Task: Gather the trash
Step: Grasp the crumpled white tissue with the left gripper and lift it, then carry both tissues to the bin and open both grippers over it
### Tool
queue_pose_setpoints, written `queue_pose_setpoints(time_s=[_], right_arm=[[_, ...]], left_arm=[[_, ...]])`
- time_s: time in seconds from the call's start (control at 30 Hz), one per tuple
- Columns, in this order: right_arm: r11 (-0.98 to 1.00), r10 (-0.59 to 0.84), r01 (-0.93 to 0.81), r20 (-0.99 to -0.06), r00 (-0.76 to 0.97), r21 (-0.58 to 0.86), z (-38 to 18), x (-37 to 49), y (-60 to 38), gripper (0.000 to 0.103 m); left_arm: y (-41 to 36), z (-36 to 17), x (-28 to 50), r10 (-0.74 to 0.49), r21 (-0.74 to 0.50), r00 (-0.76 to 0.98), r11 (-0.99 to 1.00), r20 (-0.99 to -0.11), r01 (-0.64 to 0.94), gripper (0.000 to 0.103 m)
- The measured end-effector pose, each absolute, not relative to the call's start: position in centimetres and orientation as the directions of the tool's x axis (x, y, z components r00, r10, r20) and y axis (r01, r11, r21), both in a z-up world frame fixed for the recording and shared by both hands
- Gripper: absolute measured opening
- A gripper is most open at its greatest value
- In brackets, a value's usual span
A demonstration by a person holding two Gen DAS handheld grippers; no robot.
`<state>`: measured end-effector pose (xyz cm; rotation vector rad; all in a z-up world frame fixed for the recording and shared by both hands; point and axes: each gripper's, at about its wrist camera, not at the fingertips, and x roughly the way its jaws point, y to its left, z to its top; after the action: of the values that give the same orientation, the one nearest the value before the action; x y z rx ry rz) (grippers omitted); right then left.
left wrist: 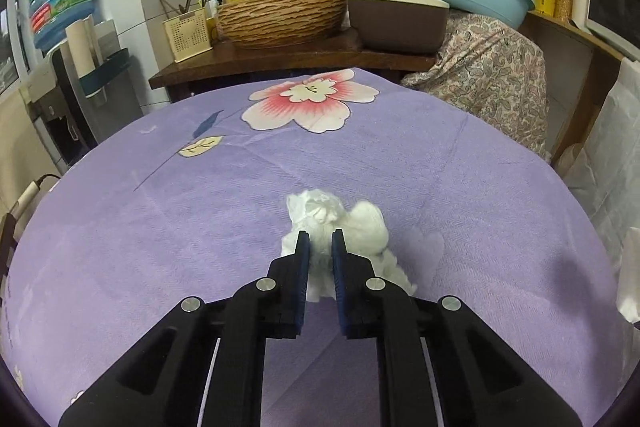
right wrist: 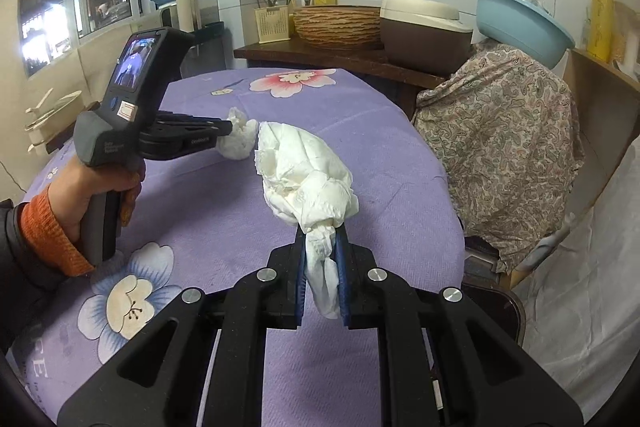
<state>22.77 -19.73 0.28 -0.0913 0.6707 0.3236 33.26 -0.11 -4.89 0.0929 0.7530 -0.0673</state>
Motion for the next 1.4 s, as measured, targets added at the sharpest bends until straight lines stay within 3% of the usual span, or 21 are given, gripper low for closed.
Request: queue_pose_setpoints(time_s=[0.27,0.7,1.07,1.4], right_arm=[[0.938,0.308,-0.341,-0.589,0.747,0.058,0.8,20.3,-19.6,0.013],[0.939,0.313,-0.335,-0.576,0.755,0.07,-0.4,16.0,-20.4,0.013],[0.96,0.273,-0.263,-0.558,0.784,0.1,-1.1,11.9,-24.0,0.014],[0.989,0.147,-0.105,-0.555,0.818,0.106,-1.8,9.7,-31.3,0.014]], left_arm=[[1.7,-3.0,28.1,-0.12,-0.052,0.754,0.992,-0.646,0.114,0.012],[-0.7,-1.6,17.6,-0.19,-0.042,0.798,0.978,-0.572,0.204,0.012],[-7.4,-1.1,13.7,-0.307,-0.053,0.787,0.942,-0.536,0.332,0.012],[-14.3,-0.9,12.8,-0.403,-0.04,0.753,0.892,-0.52,0.45,0.012]])
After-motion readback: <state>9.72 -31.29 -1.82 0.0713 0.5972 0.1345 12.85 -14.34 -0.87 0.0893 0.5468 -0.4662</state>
